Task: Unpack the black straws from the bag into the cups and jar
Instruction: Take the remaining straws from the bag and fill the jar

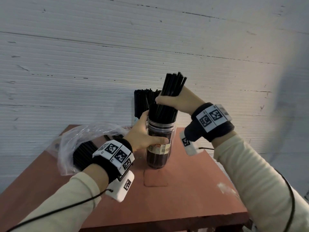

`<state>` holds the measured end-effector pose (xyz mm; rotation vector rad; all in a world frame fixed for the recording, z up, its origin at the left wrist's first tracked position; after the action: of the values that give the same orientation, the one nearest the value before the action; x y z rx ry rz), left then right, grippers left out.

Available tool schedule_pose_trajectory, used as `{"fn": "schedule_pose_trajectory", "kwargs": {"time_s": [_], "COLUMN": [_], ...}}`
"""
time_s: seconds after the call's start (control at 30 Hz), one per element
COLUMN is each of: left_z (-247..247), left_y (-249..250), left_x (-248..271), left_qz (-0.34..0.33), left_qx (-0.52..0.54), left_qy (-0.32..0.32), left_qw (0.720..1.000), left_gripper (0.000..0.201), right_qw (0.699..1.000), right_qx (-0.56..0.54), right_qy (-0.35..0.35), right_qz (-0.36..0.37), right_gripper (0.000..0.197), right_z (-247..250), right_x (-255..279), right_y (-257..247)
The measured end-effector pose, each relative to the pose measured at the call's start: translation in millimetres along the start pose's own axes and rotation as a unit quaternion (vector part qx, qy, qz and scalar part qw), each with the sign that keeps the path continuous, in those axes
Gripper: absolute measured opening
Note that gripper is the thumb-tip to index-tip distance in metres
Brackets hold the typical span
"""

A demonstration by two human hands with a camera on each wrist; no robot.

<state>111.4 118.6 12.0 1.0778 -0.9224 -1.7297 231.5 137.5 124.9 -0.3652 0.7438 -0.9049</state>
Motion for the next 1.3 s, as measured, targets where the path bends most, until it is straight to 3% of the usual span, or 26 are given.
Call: {"fn": "schedule_pose_trajectory", "kwargs": {"time_s": [0.1,0.2,0.3,0.4,0.5,0.6,0.67,0.83,1.0,1.2,1.3], "left_z": [-1,0,0,0,-1,-1,-1,-2,-10,-4,16], "left_y": [2,2,0,-2,-2,-2,-3,-2,-10,-12,-16], "left_x": [1,0,0,-1,-2,-2,-2,0,-3,-1,10], "left_qz": [-0.006,-0.010,-0.009,-0.006,-0.009,-0.011,-0.009,-0.008,0.003,0.021,0.022], "left_qx": [0.001,-0.010,-0.016,-0.013,-0.011,-0.013,-0.016,-0.016,0.027,-0.033,-0.078], "left_qy": [-0.005,0.001,0.002,-0.002,0.000,0.005,0.008,0.010,0.001,-0.026,0.003], "left_qw": [1.000,1.000,1.000,1.000,1.000,1.000,1.000,1.000,1.000,0.999,0.997], "left_gripper": [0.098,0.091,0.091,0.092,0.089,0.096,0.097,0.097,0.101,0.137,0.122], "right_qw": [0.999,0.999,0.988,0.975,0.973,0.977,0.973,0.965,0.949,0.953,0.954], "right_qx": [0.037,-0.014,-0.042,-0.018,0.101,0.154,0.175,0.164,0.279,0.251,0.172], "right_qy": [-0.019,0.045,0.145,0.193,0.144,0.068,0.056,0.109,0.028,0.055,0.132], "right_qz": [-0.030,-0.026,0.023,0.106,0.149,0.128,0.142,0.176,0.147,0.162,0.208], "right_gripper": [0.039,0.052,0.066,0.063,0.045,0.033,0.028,0.043,0.042,0.045,0.040], "right_z": [-14,-5,11,18,1,-24,-32,-24,-46,-43,-41], "right_x": [10,18,22,24,25,28,32,40,47,47,53], "right_y": [13,9,-5,-23,-32,-19,-14,-24,-17,-29,-47]}}
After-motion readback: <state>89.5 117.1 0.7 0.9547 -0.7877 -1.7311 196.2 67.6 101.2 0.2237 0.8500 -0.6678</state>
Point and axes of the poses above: each hand's wrist, its own x-axis away from the middle knuckle, its own z-axis out of the back of the hand, y = z × x, the point moved 6 cm from there along -x, towards the middle knuckle
